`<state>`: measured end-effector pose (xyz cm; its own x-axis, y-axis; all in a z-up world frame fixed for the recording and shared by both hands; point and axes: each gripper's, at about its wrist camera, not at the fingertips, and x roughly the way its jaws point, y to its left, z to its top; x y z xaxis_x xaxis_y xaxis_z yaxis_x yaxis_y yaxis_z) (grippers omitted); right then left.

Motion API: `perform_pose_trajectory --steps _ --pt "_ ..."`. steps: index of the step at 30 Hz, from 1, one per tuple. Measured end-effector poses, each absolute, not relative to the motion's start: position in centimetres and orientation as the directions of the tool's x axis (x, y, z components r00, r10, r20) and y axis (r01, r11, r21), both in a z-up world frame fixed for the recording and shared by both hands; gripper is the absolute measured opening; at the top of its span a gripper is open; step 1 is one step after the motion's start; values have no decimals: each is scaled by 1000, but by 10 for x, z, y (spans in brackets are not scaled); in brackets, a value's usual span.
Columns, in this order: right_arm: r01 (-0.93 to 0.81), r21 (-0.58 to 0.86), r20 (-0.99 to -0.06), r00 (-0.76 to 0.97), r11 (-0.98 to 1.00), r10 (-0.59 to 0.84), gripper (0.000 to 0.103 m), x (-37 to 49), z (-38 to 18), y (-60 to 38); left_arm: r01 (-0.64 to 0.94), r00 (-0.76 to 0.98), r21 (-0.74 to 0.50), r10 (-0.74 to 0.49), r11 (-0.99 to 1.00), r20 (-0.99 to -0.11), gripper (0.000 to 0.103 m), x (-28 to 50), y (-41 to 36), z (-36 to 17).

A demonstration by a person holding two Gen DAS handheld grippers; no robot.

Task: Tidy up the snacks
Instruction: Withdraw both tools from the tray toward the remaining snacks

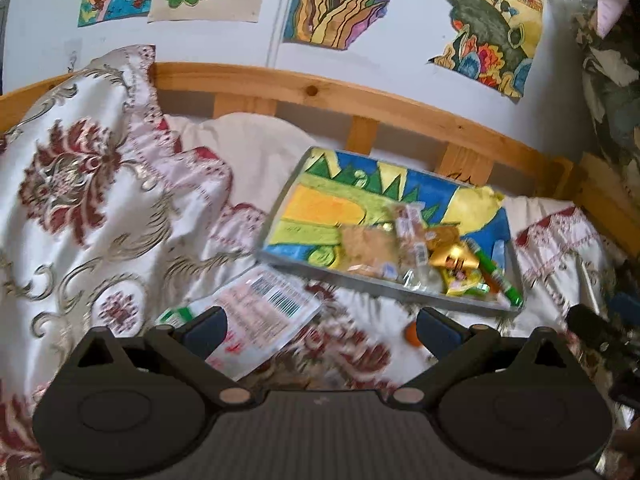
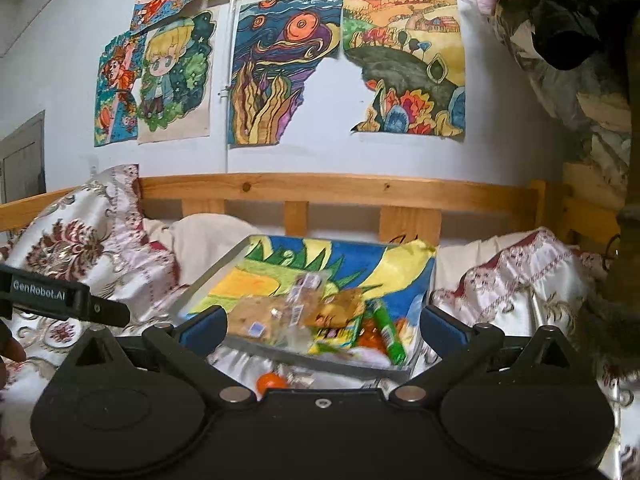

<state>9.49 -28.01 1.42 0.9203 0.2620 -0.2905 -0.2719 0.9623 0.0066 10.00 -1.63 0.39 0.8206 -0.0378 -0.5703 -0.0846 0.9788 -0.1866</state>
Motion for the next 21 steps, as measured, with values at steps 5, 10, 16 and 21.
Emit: perform_pose_trajectory --steps 5,10,16,21 --pt "-303 2 -322 902 953 287 102 73 10 -271 -59 821 -134 -28 989 -570 102 79 -6 0" --pt "-343 -16 -359 879 939 315 102 55 5 -260 -40 806 -114 -36 993 -591 102 62 -3 -7" --pt "-387 -41 -379 859 921 344 102 41 2 -246 14 792 -32 -31 999 -610 102 44 -7 -24" --pt "-420 -40 -424 829 906 366 102 40 -4 -238 53 765 27 -23 998 -644 102 36 -12 -37"
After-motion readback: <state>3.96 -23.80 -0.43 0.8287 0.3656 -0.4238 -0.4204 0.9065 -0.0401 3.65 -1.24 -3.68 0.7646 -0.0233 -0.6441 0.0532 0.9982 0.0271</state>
